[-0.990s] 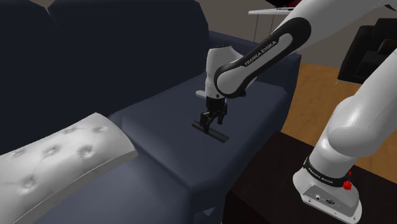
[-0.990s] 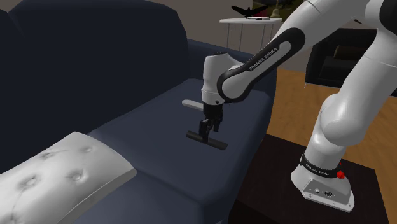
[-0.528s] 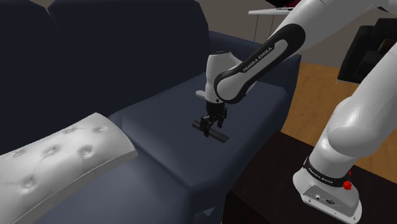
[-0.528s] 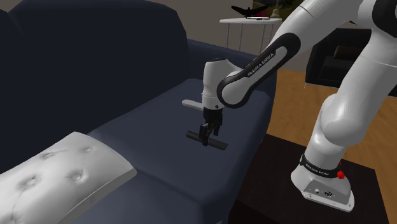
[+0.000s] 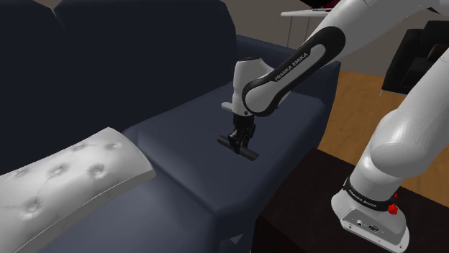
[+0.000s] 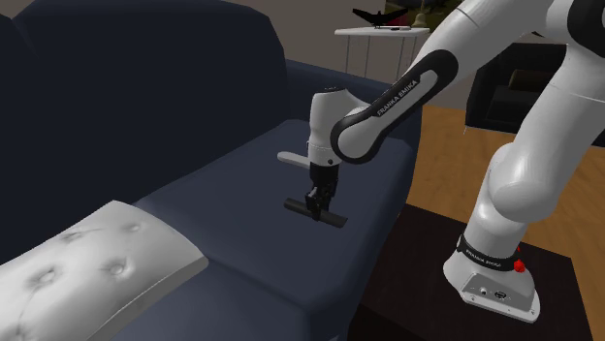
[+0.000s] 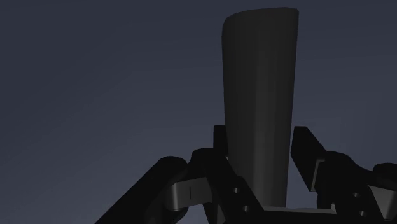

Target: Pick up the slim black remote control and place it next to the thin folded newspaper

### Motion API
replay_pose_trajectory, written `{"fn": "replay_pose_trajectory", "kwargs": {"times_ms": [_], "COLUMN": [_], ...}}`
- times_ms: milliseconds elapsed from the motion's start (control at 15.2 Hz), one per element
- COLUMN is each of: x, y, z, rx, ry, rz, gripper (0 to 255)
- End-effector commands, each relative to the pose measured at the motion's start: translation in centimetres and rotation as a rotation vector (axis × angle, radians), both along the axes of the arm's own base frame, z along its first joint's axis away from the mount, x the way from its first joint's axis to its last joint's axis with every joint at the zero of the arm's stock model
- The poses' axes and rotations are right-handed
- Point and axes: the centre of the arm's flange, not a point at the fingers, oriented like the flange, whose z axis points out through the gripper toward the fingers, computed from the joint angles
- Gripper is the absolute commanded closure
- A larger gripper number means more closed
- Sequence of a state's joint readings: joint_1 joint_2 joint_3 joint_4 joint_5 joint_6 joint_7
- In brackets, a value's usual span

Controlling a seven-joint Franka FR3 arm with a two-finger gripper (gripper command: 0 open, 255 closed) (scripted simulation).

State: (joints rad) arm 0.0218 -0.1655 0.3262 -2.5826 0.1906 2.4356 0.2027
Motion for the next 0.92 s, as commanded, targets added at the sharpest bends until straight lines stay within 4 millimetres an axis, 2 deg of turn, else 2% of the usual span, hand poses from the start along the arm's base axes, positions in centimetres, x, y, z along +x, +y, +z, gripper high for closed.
{"fn": "replay_pose_trajectory", "kwargs": {"times_ms": [0,330,858], "x": [-0.1,-0.1,-0.1], "y": [0.2,0.2,0.2], "z": [-0.2,-0.2,4.1], "rx": [0.000,0.000,0.000], "ry": [0.003,0.003,0.003], "rz": [0.004,0.004,0.004], "gripper": [255,255,255]}}
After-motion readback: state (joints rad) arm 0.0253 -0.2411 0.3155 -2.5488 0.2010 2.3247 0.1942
